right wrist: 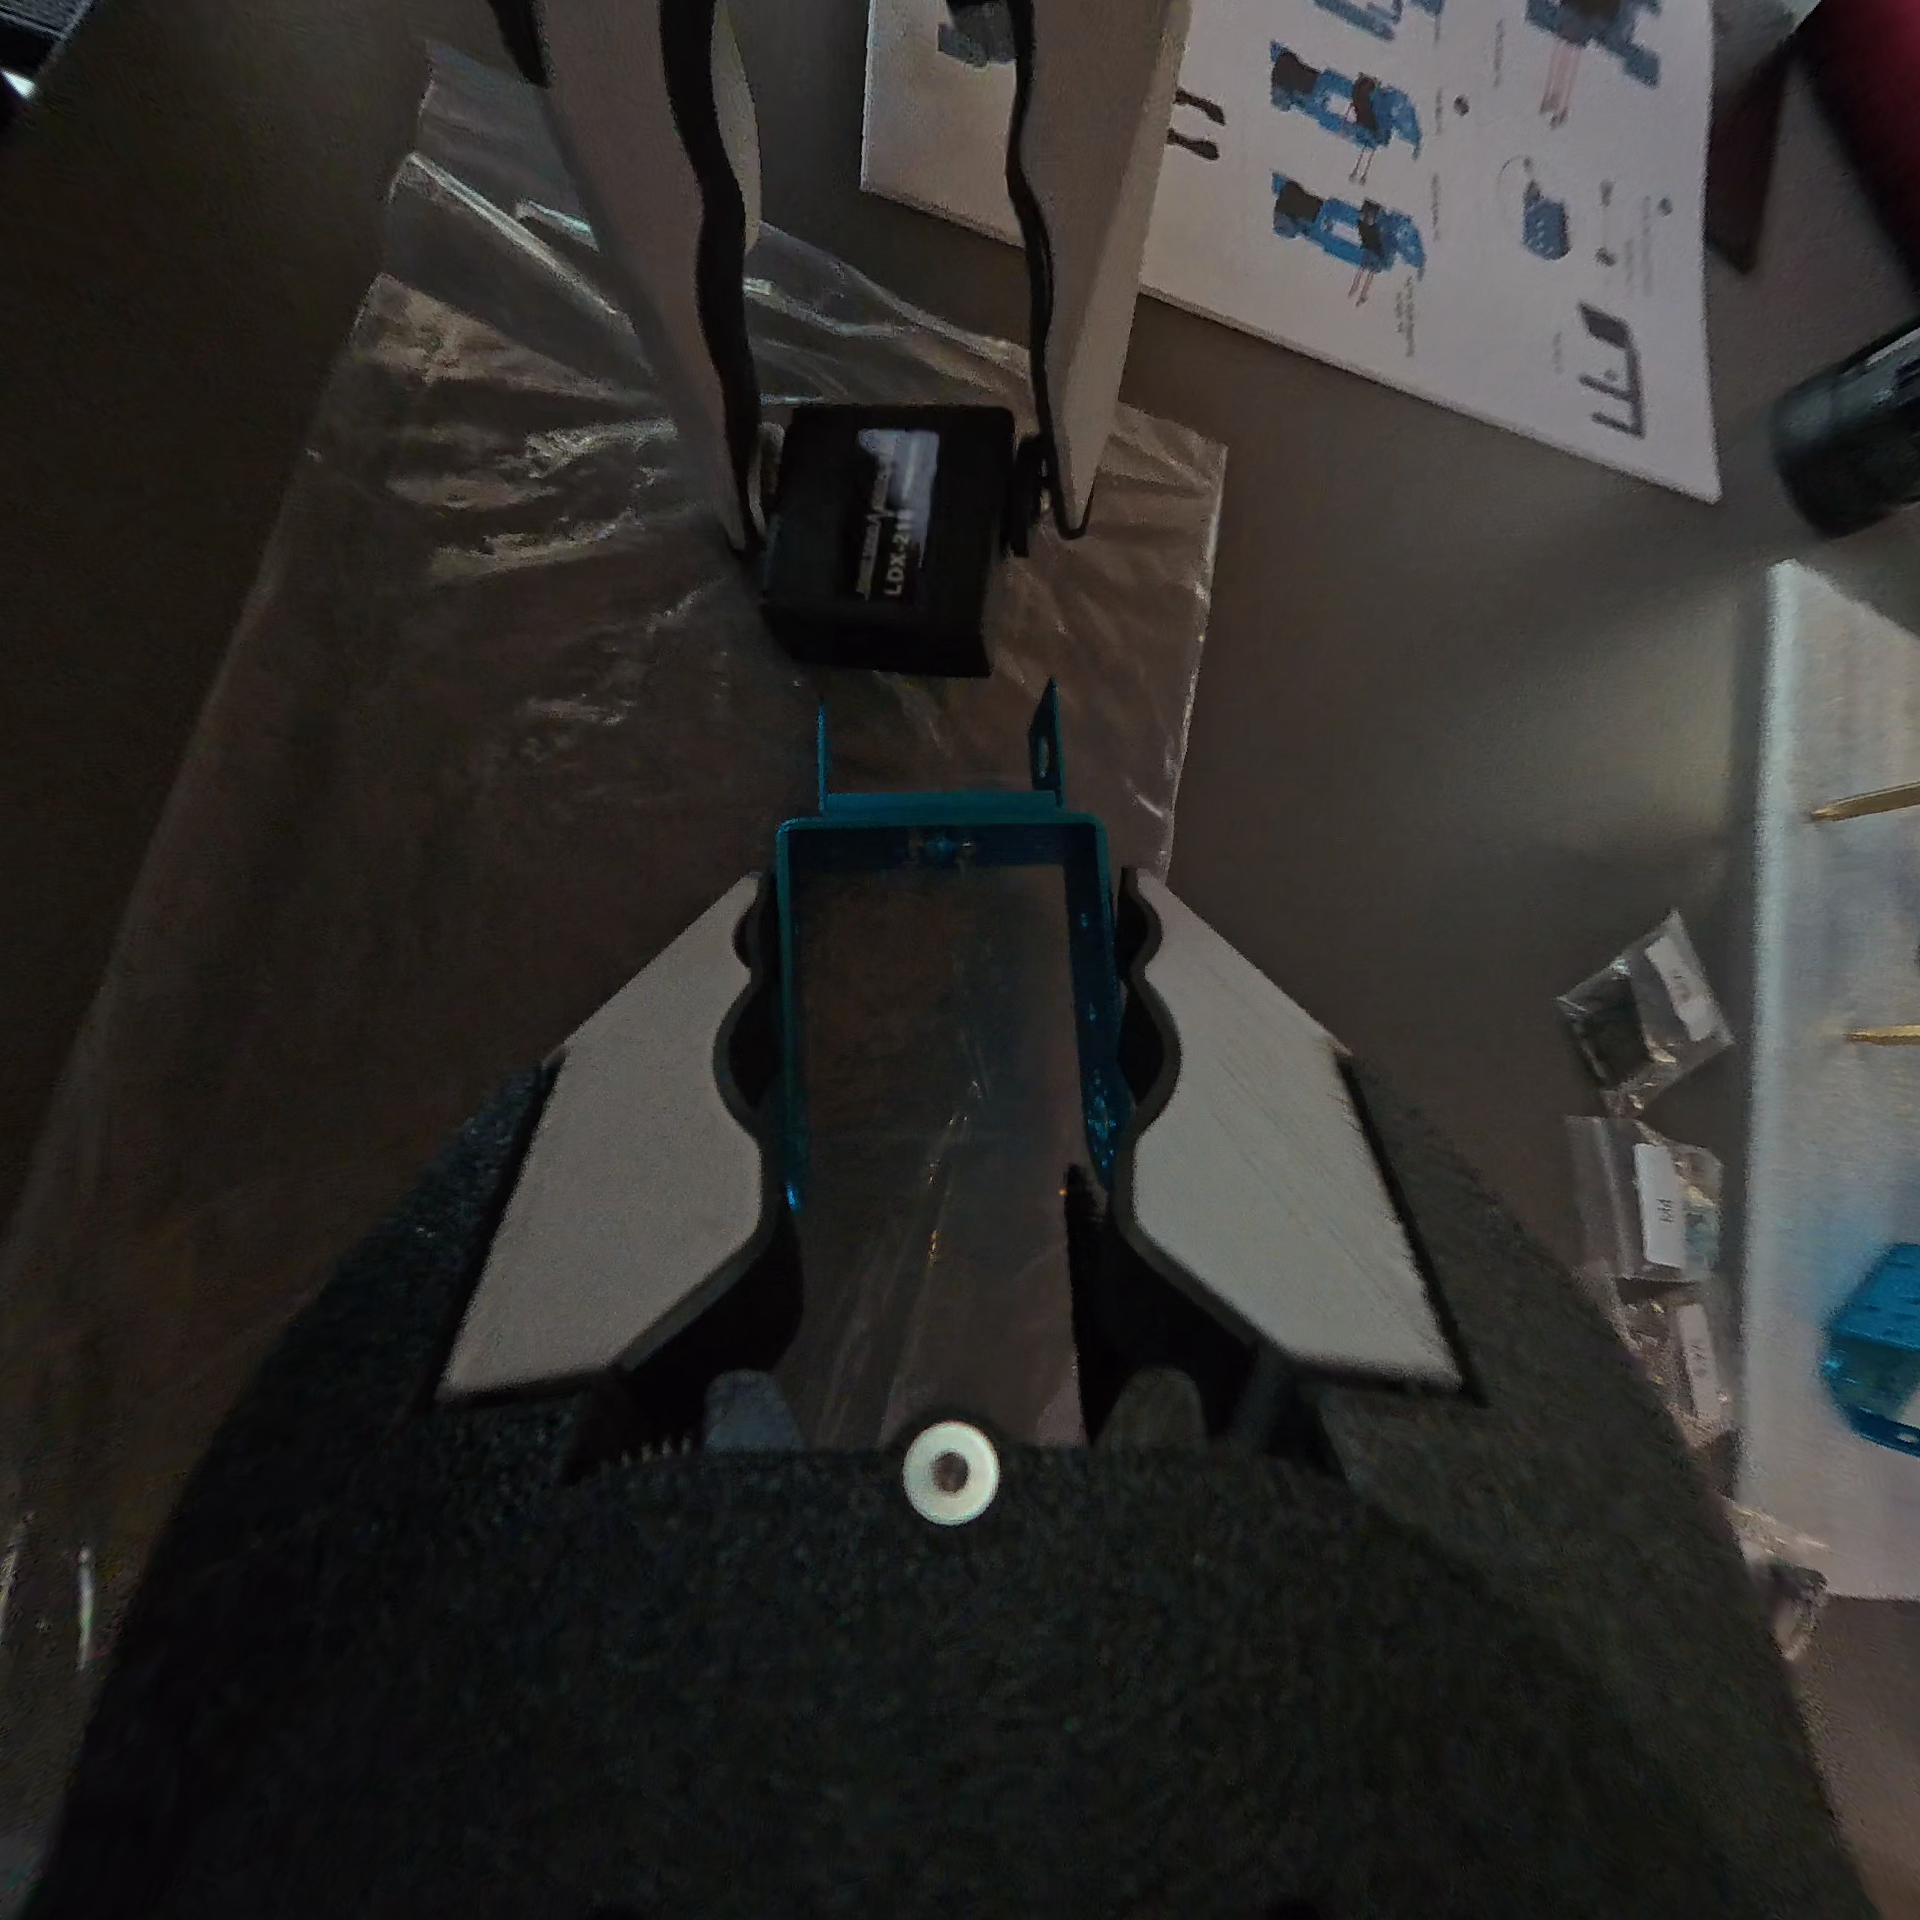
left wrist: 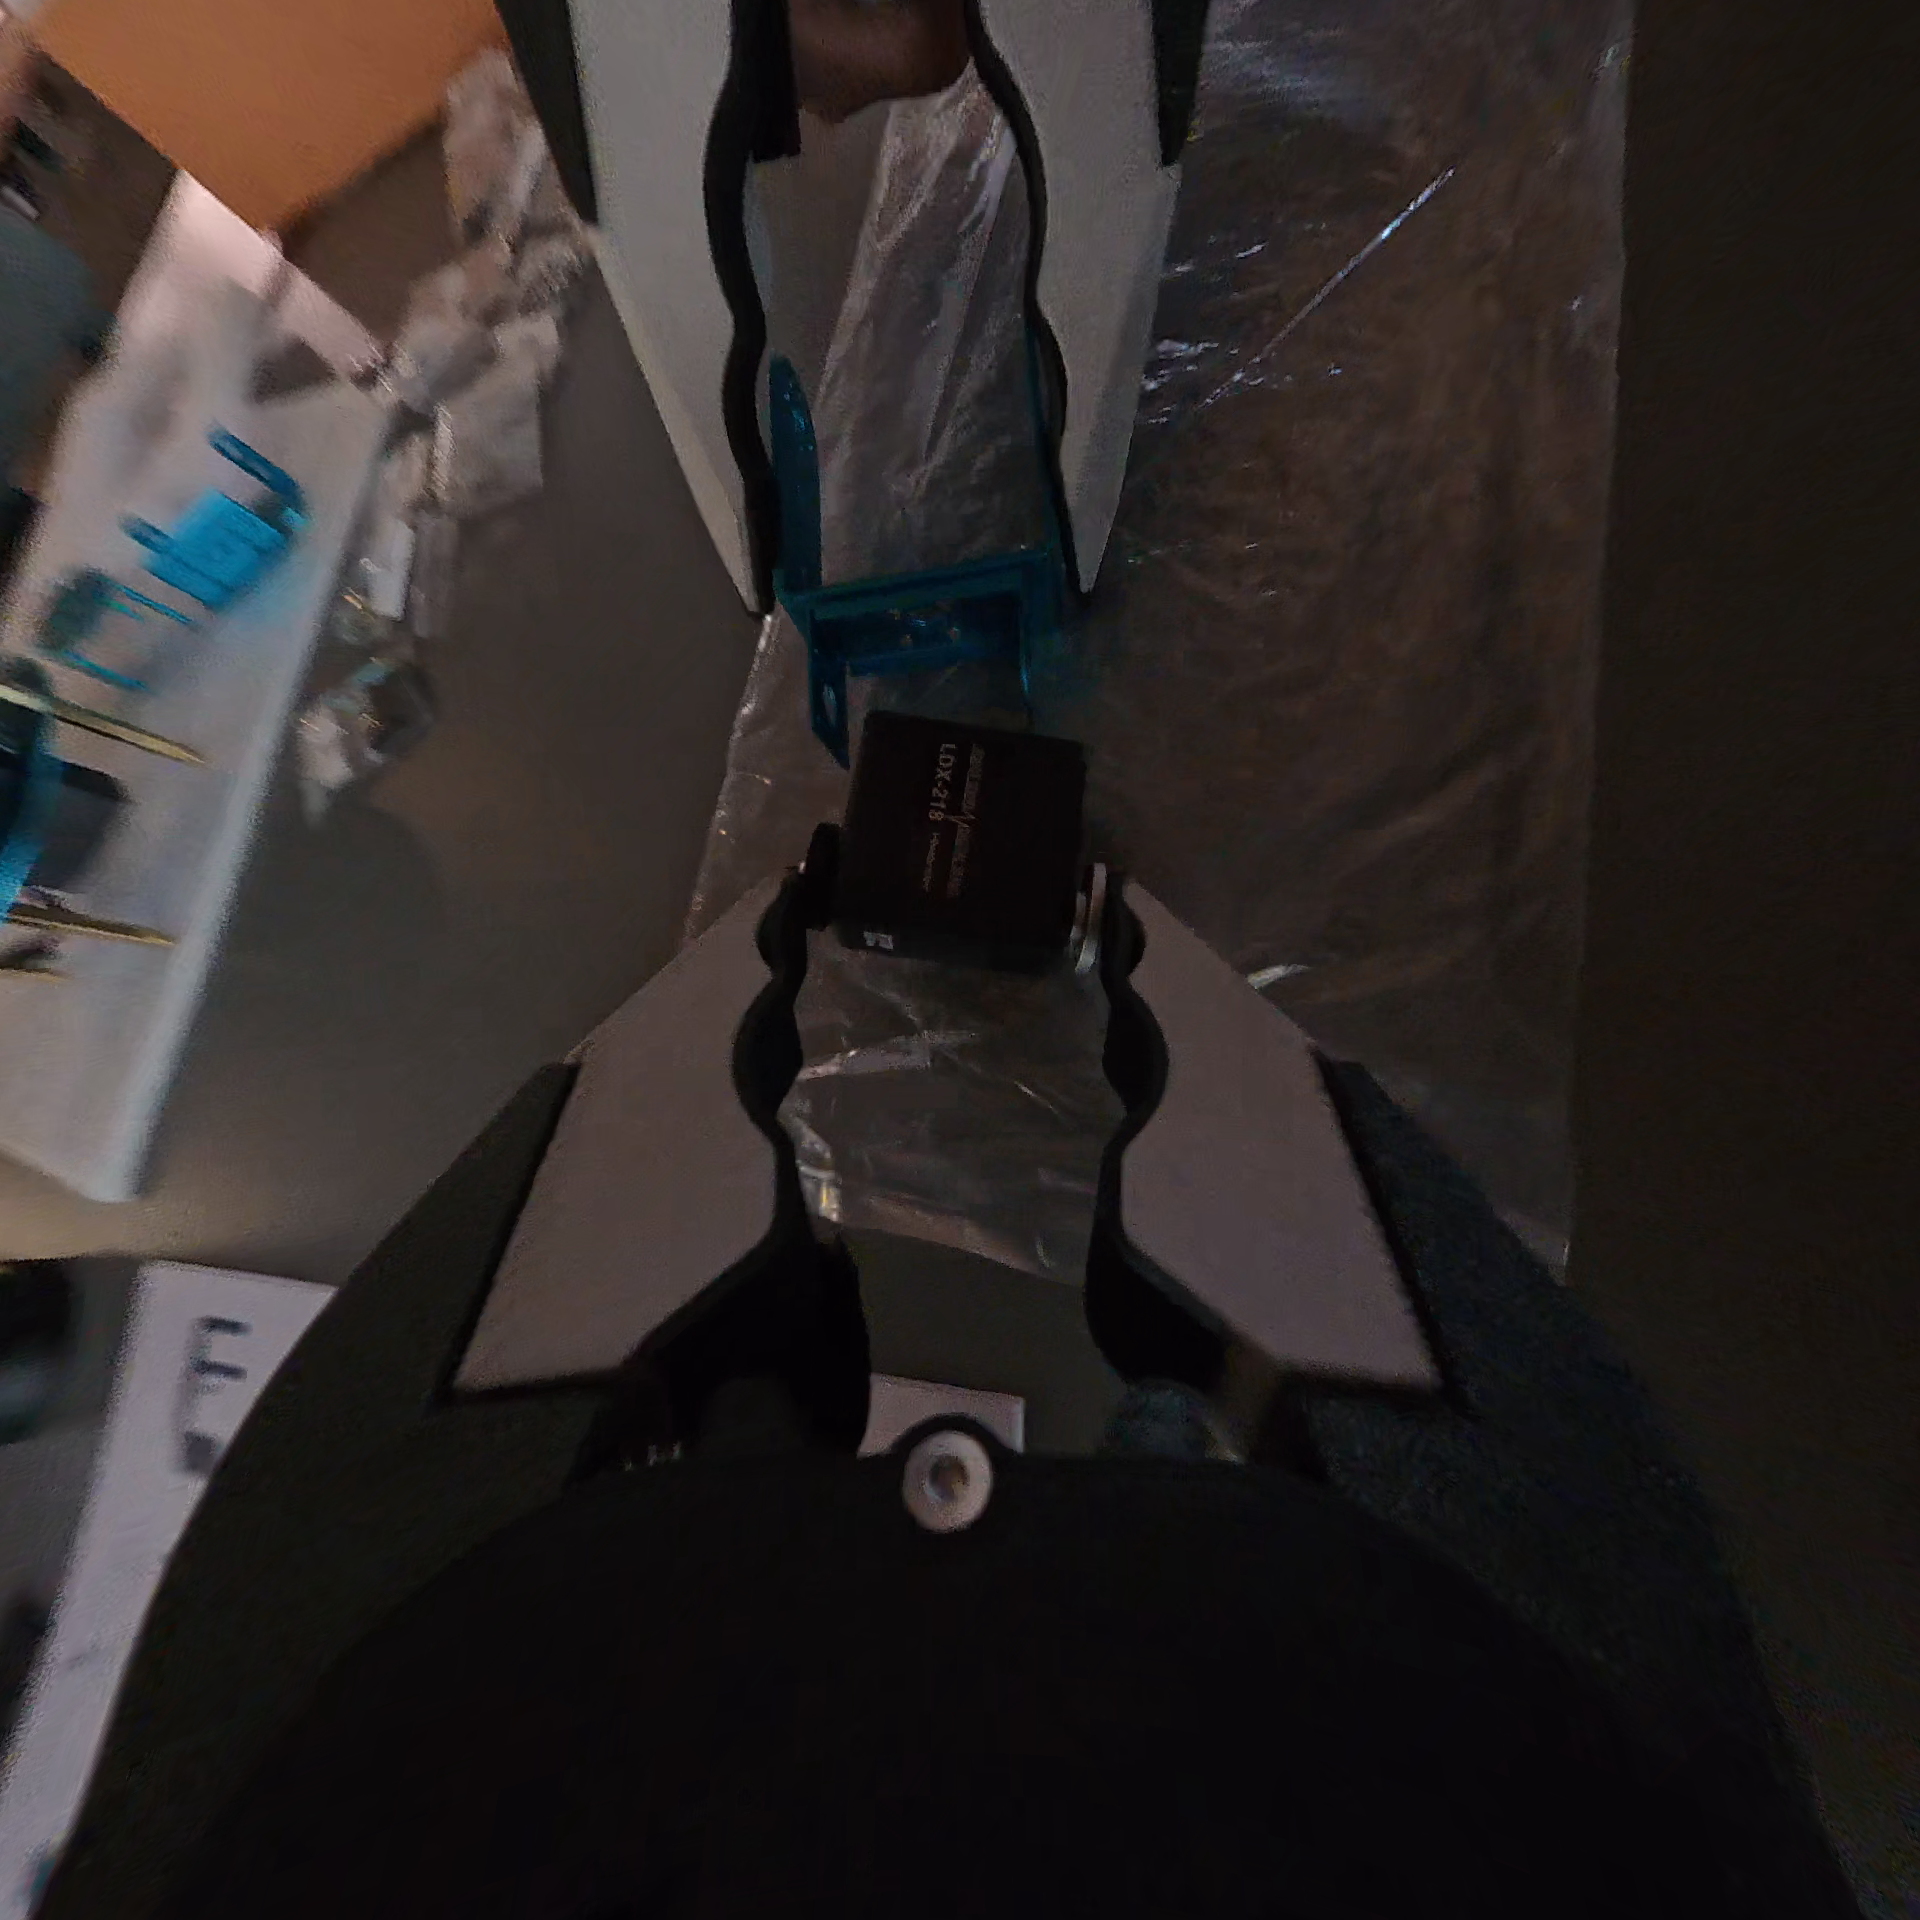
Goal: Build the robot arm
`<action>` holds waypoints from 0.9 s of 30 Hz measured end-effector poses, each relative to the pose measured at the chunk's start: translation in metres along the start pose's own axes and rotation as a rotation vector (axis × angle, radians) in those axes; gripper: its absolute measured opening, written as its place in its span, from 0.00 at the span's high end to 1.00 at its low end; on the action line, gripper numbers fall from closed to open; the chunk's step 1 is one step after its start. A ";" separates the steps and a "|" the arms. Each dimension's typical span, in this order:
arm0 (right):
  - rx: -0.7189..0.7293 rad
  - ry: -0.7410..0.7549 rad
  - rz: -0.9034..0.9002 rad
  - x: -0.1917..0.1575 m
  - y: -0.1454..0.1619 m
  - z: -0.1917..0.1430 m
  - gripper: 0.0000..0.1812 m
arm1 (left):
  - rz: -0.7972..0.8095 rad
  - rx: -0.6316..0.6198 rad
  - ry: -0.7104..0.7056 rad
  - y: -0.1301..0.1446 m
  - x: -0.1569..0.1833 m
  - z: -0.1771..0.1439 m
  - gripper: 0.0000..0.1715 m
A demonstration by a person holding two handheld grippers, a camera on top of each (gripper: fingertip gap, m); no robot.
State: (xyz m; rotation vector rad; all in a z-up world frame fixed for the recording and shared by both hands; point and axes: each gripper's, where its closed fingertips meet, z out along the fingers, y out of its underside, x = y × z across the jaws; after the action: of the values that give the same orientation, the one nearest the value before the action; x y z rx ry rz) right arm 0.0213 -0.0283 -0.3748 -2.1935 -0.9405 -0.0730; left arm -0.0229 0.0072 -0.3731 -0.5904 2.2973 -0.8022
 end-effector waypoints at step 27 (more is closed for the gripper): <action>0.106 0.063 0.025 0.000 -0.012 0.000 0.64 | -0.213 0.017 0.056 0.001 -0.007 0.002 0.67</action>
State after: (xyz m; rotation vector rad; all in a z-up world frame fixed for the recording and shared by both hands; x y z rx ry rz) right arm 0.0136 -0.0232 -0.3676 -2.0925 -0.8628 -0.0778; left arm -0.0168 0.0113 -0.3715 -0.8253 2.3012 -0.9477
